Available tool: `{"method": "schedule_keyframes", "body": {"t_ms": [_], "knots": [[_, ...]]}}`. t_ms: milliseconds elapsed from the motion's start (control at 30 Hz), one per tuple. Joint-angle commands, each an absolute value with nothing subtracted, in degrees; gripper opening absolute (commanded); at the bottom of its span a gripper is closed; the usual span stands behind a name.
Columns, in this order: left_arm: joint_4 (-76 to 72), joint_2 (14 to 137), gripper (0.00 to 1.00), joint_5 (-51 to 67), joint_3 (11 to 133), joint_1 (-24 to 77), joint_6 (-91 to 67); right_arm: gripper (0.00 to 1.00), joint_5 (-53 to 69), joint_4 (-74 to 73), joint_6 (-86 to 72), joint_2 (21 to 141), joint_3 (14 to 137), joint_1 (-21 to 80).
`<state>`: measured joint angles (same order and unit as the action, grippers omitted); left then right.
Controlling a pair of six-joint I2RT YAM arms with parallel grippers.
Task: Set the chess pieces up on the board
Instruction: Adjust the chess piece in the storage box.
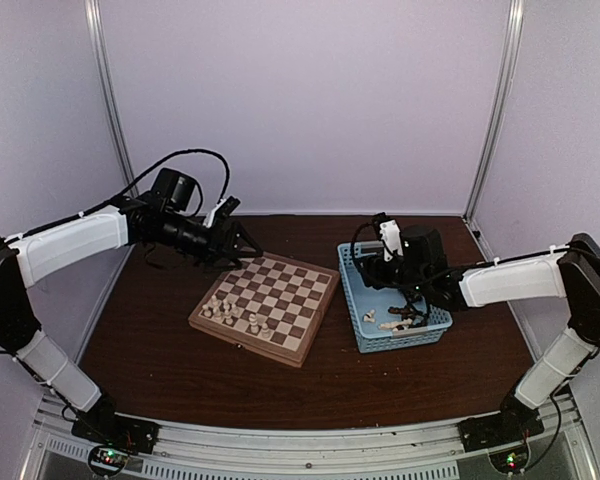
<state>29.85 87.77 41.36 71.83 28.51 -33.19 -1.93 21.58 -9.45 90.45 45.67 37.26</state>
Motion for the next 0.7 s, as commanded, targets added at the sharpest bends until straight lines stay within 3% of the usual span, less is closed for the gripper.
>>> {"method": "schedule_keyframes", "body": {"t_ms": [0, 267, 400, 667], "knots": [[27.6, 87.8, 0.98, 43.9, 74.2, 28.8, -32.0, 0.67, -4.4, 8.6, -15.7, 90.3, 51.1, 36.0], [34.6, 88.1, 0.98, 35.1, 74.7, 29.1, -30.0, 0.65, 3.0, -8.3, -22.0, 92.8, 60.3, 30.4], [35.8, 86.4, 0.98, 30.0, 74.7, 28.9, -31.2, 0.57, 8.6, -9.9, -24.0, 95.1, 63.1, 27.7], [28.4, 78.4, 0.98, 26.8, 67.9, 27.7, -34.2, 0.58, 11.3, -12.4, -26.3, 101.9, 68.4, 25.7]]}}
